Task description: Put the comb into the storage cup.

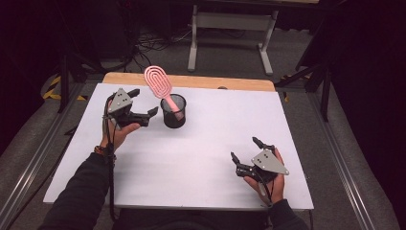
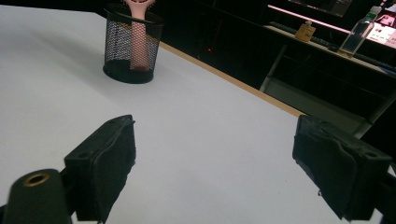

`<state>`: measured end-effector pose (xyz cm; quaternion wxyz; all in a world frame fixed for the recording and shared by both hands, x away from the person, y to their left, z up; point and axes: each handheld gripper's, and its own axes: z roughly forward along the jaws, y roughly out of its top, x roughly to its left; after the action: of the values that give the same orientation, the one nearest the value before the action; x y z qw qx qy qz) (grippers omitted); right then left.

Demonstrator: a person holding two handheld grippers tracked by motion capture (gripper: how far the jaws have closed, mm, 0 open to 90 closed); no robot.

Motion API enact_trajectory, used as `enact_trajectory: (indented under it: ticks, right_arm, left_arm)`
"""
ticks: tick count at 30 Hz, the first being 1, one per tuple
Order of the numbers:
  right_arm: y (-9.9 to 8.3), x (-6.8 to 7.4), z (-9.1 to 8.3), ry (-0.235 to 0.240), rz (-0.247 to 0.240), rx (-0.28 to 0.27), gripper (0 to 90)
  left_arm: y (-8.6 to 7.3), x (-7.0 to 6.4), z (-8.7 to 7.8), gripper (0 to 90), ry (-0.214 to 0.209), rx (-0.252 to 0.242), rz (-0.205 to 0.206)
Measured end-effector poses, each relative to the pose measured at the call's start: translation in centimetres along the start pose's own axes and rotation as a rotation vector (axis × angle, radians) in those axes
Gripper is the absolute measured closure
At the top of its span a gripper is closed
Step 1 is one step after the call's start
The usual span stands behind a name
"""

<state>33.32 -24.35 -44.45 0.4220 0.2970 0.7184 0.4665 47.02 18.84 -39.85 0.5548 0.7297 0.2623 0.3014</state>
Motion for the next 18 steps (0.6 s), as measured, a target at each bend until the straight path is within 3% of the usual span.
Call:
enact_trajectory:
  ticks: [11, 18]
  right_arm:
    - [0.0, 0.0, -0.1, 0.001, -0.004, -0.003, 14.0]
    - [0.0, -0.1, -0.1, 0.003, -0.005, -0.003, 14.9]
  left_arm:
    - [0.2, -1.4, -0.7, 4.5, -0.046, -0.021, 0.031]
    - [0.3, -2.4, -1.4, 4.4, -0.071, -0.024, 0.071]
